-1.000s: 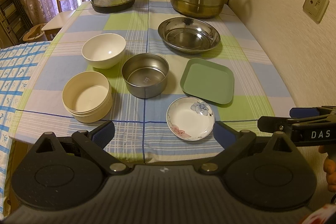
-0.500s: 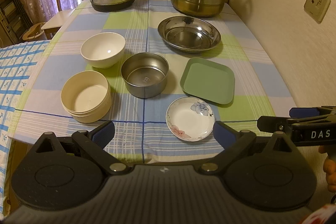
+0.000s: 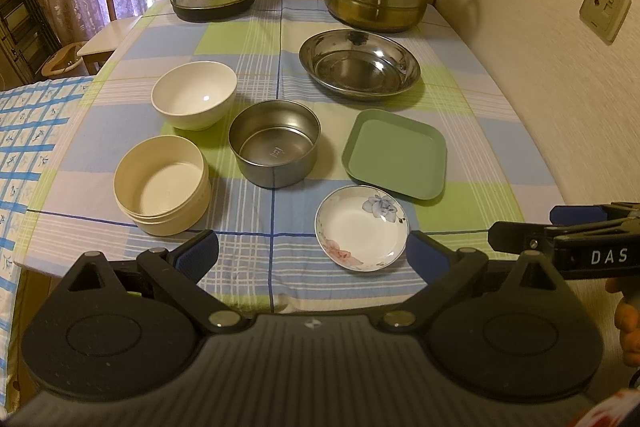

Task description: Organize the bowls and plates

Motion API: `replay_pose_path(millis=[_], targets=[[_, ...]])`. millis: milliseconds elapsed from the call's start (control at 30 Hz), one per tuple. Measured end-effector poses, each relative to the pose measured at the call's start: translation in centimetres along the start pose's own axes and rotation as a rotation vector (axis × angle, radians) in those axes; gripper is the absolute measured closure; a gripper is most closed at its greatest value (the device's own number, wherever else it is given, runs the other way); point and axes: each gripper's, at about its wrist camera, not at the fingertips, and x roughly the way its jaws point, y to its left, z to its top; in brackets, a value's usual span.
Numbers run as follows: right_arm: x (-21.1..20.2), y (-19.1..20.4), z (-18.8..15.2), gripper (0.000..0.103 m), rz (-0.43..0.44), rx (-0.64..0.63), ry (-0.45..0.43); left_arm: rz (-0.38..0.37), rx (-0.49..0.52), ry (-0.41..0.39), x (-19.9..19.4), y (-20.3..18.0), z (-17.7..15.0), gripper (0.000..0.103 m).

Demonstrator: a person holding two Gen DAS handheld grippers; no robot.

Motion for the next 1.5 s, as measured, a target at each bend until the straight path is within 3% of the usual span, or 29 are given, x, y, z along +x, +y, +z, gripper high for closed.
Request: replay_pose_path(millis=[933,1500], targets=[[0.6,-0.6,-0.4,0.000,0.001,0.012,0.012,-0.035,0.011,0.004,0.5,-0.3,0.3,0.004],[2.0,-4.4,0.7,0.000,-0.073,0.140,-0.055,-0.200,0.158,-0.019,5.8,-2.3,4.2,0.010]])
